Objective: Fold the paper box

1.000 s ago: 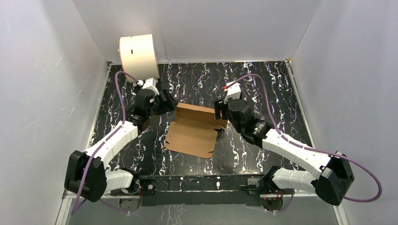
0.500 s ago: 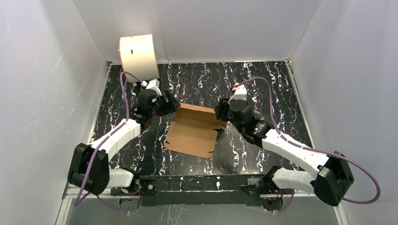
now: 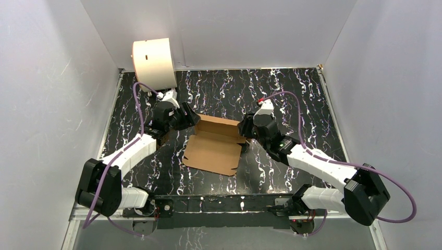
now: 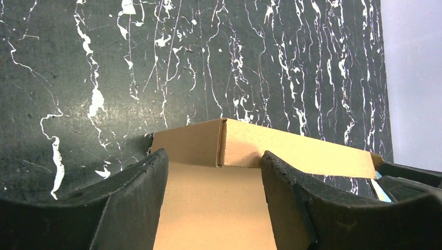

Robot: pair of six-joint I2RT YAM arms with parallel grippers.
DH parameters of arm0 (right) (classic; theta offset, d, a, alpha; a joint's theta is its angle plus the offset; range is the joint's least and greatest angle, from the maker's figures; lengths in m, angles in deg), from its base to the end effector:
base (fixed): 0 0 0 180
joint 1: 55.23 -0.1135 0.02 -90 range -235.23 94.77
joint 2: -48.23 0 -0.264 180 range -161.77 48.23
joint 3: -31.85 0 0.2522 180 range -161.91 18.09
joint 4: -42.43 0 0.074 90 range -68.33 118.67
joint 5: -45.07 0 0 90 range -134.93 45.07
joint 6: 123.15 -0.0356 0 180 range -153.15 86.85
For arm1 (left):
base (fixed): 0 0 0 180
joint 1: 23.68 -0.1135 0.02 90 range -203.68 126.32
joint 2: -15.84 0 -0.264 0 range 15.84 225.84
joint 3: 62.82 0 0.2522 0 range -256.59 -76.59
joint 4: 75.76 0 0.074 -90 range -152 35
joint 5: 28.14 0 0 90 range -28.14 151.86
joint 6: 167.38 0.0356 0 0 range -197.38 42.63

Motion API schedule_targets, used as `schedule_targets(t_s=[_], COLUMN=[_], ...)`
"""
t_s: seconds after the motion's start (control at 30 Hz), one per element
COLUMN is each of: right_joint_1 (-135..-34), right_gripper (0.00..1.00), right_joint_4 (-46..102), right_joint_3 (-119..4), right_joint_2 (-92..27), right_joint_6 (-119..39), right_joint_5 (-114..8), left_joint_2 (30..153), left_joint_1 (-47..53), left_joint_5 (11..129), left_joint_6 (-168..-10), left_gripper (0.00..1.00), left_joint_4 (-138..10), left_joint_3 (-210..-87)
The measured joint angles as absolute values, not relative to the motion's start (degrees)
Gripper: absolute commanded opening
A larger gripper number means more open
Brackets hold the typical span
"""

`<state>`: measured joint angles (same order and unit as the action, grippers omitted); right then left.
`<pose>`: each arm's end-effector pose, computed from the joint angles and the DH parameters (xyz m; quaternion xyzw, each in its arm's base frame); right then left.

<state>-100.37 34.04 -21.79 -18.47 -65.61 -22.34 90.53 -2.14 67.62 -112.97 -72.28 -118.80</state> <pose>0.1936 0.1752 0.2599 0.0201 0.8176 0.2199 0.5318 0.2689 -0.1100 0.2459 -0.0736 0.8261 -0.3030 0.4694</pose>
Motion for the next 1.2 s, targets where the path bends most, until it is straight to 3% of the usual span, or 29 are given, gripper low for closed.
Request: schedule_targets(t_s=[0.47, 0.6, 0.87, 1.2], right_joint_1=[-97.27, -96.64, -95.22, -93.2], right_gripper=[0.45, 0.37, 0.31, 0.44], right_joint_4=[42.63, 44.24, 49.25, 52.92], right_joint_3=[-20.48, -20.45, -20.37, -20.35], right_joint_2=[-22.66, -24.13, -26.2, -27.97], right_joint_6=[-70.97, -72.35, -74.23, -74.55], right_joint_5=[-30.16, -31.91, -35.39, -39.65], left_joint_2=[89.72, 88.11, 83.63, 80.5], left_joint_1=[-2.14, -2.14, -2.21, -2.21], left_joint_5=[68.8, 68.78, 66.99, 61.11], left_joint_6=[-114.21, -114.56, -115.09, -112.84], left_gripper=[0.56, 0.56, 0.59, 0.67], left_joint_4=[-75.72, -75.74, -74.58, -69.01], left_joint_3=[-116.18, -114.72, -111.87, -112.57])
